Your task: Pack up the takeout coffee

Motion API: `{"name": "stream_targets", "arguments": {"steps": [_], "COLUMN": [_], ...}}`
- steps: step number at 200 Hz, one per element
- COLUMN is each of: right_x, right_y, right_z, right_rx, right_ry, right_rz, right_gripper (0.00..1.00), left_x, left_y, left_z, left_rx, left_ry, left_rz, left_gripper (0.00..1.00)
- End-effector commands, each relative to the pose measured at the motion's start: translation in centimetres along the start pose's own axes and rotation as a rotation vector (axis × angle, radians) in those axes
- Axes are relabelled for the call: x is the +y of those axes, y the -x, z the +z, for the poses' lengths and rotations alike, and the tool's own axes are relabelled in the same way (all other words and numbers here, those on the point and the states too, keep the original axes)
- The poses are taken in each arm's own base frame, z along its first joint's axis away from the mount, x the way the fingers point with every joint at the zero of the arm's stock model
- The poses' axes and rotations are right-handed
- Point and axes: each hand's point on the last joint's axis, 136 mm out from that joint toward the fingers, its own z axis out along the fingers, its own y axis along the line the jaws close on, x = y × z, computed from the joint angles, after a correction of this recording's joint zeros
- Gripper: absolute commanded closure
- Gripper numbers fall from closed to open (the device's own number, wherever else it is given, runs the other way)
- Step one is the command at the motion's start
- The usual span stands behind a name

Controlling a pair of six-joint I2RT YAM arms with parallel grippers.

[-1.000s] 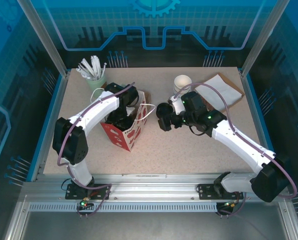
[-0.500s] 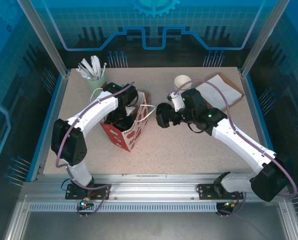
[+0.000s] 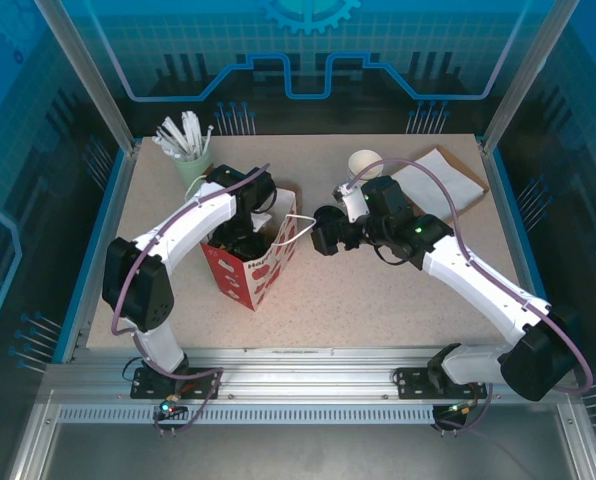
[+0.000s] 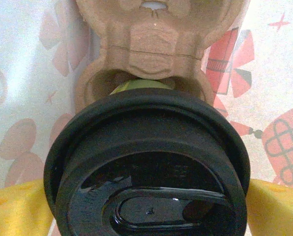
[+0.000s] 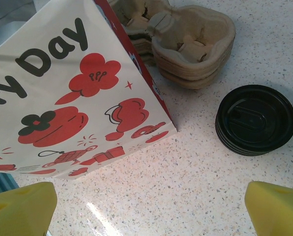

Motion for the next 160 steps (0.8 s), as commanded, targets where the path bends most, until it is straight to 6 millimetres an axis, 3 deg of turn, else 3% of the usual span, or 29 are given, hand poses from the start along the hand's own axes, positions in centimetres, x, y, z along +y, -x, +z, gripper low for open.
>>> {"name": "stream_targets", "arguments": {"steps": [1, 160], "right_x": [0.5, 0.6], "right_y": [0.9, 1.0], "right_z": [-0.3, -0.4], "right_rx": [-0.023, -0.024], "right_ry": [0.018, 0.018], "right_rz": [0.001, -0.001], "right_gripper": [0.00, 0.00], "left_x": [-0.2, -0.4], "left_y": [-0.2, -0.8], "left_z": [-1.7, -6.2], "left_rx": [-0.044, -0.154], "left_ry": [-0.026, -0.047], "left_rz": [0.013, 0.021], "left_gripper": [0.04, 0.01]}}
